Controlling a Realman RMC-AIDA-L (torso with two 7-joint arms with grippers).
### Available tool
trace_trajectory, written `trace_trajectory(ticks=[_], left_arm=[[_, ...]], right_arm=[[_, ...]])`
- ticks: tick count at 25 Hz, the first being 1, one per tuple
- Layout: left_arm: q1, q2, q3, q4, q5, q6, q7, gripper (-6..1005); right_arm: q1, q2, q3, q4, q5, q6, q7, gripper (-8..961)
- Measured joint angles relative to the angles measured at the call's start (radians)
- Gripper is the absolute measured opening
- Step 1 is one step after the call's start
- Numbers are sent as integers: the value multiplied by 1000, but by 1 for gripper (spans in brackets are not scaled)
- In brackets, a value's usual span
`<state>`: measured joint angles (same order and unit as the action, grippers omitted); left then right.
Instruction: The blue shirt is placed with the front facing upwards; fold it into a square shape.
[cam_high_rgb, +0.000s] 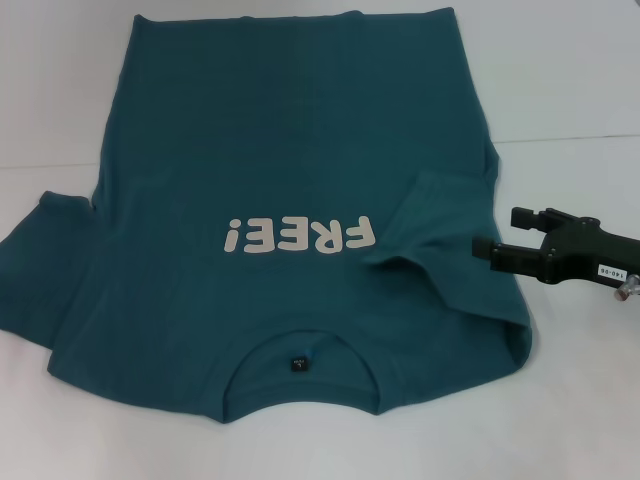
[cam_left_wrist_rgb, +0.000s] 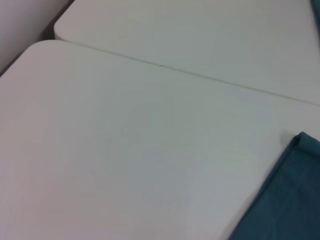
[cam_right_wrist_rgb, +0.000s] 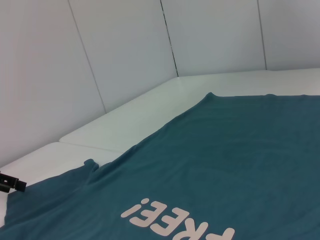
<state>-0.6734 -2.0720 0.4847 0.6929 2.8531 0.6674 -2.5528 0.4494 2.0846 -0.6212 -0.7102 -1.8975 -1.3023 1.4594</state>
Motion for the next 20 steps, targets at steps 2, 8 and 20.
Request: trace_trajectory(ticks=[2,8,20], left_arm=[[0,0,0,-1,0,0,1,737],[2,-1,0,-1,0,0,2,737],[-1,-1,0,-15,0,1,2,739]], right_arm=[[0,0,0,0,0,0,0,945],[-1,0,0,7,0,0,-2,945],[-3,0,0,8,0,0,-3,945]])
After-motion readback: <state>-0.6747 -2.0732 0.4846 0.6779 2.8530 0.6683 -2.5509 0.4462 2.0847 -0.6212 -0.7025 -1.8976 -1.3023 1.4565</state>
